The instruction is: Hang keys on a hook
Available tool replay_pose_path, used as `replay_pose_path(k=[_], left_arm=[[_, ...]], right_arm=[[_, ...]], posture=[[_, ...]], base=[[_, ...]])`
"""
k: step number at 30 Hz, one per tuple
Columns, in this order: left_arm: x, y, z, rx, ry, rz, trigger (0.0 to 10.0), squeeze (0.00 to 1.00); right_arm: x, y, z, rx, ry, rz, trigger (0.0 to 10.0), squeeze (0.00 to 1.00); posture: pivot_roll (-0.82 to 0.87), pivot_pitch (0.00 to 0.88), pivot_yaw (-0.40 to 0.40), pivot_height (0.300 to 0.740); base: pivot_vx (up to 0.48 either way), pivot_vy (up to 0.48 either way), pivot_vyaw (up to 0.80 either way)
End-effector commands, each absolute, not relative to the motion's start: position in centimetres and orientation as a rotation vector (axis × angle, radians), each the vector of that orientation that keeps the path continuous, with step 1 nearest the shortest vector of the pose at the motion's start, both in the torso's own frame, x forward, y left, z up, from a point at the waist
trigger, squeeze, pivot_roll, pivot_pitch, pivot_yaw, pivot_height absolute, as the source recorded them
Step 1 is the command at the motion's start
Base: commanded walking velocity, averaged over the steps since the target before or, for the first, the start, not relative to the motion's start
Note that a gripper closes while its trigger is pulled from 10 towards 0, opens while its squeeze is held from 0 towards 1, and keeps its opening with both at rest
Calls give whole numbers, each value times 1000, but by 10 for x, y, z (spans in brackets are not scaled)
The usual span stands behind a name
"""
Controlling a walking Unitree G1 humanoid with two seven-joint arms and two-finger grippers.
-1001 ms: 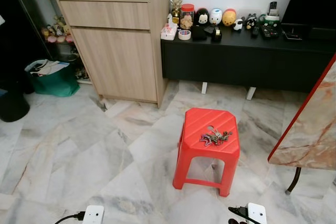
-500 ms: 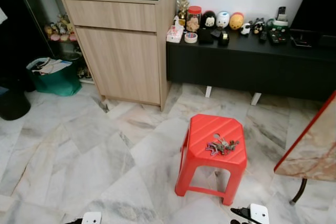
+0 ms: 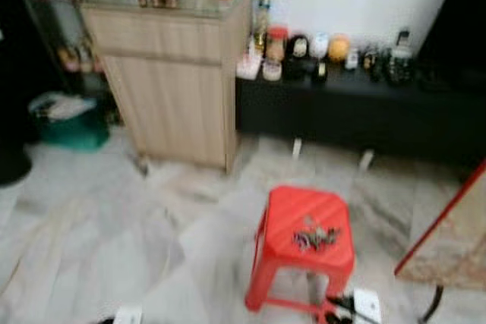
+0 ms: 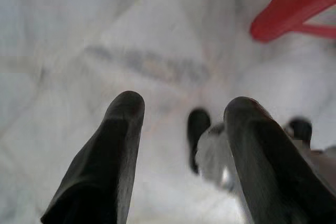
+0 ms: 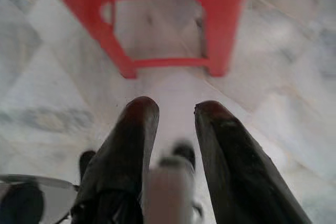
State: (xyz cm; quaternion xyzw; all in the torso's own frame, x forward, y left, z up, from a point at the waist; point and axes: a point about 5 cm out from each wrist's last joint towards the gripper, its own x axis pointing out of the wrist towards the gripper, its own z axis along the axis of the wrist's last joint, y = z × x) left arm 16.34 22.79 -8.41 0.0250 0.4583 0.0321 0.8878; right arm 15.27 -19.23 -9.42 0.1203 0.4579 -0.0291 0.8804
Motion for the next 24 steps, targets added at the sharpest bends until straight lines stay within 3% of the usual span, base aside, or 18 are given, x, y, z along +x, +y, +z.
replay_pose_path(k=[1,9,20,24], left_arm=[[161,221,-87,47,974,50,10000,0],[161,218,-88,42,982,53,10000,0],[158,212,-90,45,977,43,10000,0],[163,214,-87,51,938,54,10000,0]], right_arm=[[150,-201,-94,236,956,-83,10000,0],[152,-202,-93,219,955,-60,10000,0],[153,-202,-93,240,951,-78,10000,0],[154,-202,-92,243,938,-86,10000,0]], posture=[[72,0,-23,740],[75,2,-33,740],[77,6,-33,740],[75,7,-32,740]], base=[[292,0,0],[292,0,525],[288,0,0],[0,0,0]])
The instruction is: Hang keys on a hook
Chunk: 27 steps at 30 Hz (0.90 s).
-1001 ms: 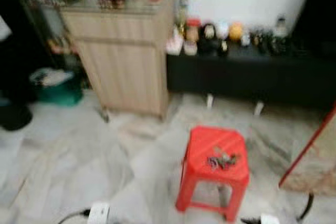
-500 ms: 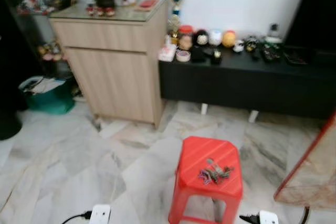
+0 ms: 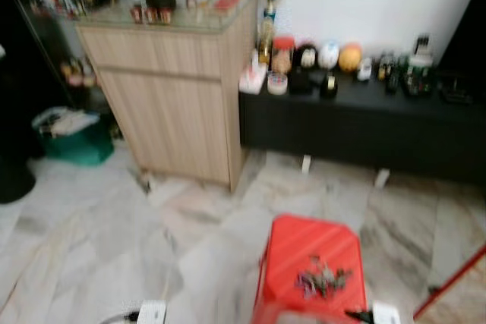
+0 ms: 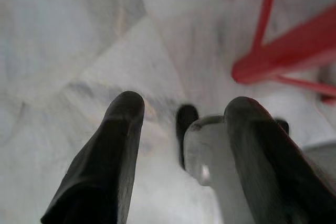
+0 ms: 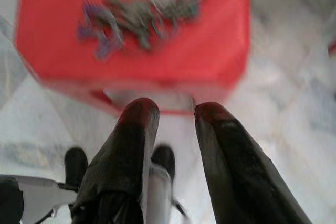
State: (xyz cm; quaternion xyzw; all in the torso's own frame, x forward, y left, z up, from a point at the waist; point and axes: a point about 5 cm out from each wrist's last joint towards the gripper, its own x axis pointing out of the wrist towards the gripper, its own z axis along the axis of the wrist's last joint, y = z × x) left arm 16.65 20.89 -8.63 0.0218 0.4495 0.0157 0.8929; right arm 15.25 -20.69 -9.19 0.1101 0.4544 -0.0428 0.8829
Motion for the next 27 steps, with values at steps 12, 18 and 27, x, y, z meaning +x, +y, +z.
replay_pose_path(k=[12,18,27], left_arm=[[217,230,-47,146,600,68,10000,0],[248,230,-7,156,299,64,10000,0],[243,218,17,159,96,18,10000,0]], right_arm=[[163,-208,-81,265,732,-177,10000,0],[169,-208,-74,237,630,-136,10000,0],[175,-208,-66,216,535,-93,10000,0]], posture=[[64,8,-38,740],[54,2,-35,740],[43,0,-36,740]], base=[[0,0,0],[0,0,0],[0,0,0]])
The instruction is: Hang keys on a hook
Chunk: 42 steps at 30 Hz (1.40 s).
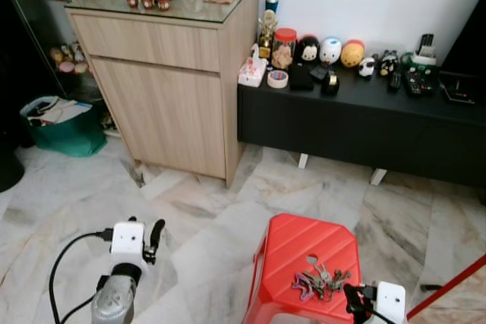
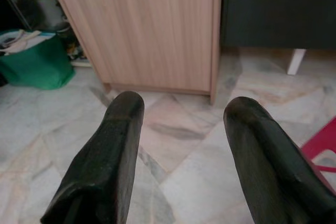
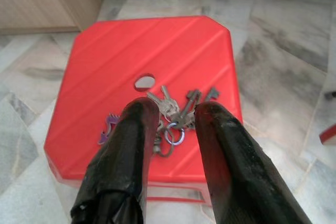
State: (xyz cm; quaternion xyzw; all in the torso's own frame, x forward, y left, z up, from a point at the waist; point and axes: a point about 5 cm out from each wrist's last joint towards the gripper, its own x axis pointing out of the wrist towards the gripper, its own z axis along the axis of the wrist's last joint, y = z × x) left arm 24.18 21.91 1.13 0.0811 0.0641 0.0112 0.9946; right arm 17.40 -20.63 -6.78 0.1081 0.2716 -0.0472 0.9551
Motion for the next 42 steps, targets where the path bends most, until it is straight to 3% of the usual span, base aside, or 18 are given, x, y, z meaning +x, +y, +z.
replay_pose_path(k=[1,11,13,15,31,42], left_arm=[[243,218,17,159,96,18,10000,0],[224,218,19,159,76,9,10000,0],[221,219,21,158,74,11,10000,0],[218,218,22,157,74,12,10000,0],[226,202,45,110,0,9,10000,0],[218,202,41,96,46,11,10000,0]], right_arm=[[175,-208,-66,216,535,-93,10000,0],[176,-212,-63,195,491,-114,10000,0],[234,-210,-14,142,212,-91,10000,0],[256,-207,17,120,72,-83,10000,0],[244,-196,31,84,49,-81,10000,0],[221,-196,11,99,177,-155,10000,0]], posture=[[43,0,-36,740],[39,0,-48,740],[43,0,-55,740],[46,0,-57,740],[47,0,-62,740],[49,0,-44,740]], base=[[0,0,0],[0,0,0],[0,0,0],[0,0,0],[0,0,0],[0,0,0]])
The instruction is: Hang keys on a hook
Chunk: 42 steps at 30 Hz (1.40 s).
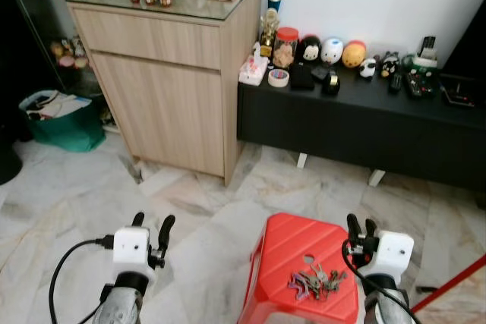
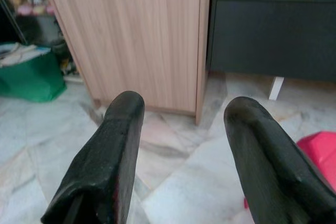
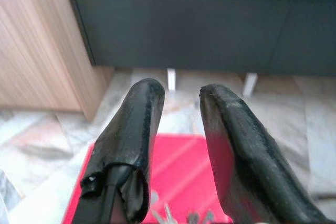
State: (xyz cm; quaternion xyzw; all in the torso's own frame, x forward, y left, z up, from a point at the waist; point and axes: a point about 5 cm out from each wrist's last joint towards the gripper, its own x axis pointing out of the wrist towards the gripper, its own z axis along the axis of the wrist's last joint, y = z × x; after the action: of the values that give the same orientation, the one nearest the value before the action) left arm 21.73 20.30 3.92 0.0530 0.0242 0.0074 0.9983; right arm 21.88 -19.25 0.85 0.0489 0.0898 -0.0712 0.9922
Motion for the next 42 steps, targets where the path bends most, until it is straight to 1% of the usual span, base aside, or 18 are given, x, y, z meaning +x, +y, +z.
replay_pose_path(k=[1,6,8,13,19,42], left_arm=[[220,202,42,96,48,8,10000,0],[224,203,41,103,66,-22,10000,0],[227,205,41,100,72,-20,10000,0],[233,200,41,102,77,-34,10000,0],[228,198,38,99,89,-35,10000,0],[233,192,40,97,83,-28,10000,0]], right_arm=[[221,-196,8,110,199,-158,10000,0],[225,-199,2,83,246,-155,10000,0],[227,-202,1,79,273,-170,10000,0],[234,-202,4,69,274,-165,10000,0],[235,-197,1,78,281,-146,10000,0],[241,-197,3,74,277,-141,10000,0]], posture=[[48,3,-43,740],[33,0,-30,740],[32,0,-29,731],[35,0,-26,696],[39,6,-32,657],[35,10,-35,657]], base=[[0,0,0],[0,0,0],[0,0,0],[0,0,0],[0,0,0],[0,0,0]])
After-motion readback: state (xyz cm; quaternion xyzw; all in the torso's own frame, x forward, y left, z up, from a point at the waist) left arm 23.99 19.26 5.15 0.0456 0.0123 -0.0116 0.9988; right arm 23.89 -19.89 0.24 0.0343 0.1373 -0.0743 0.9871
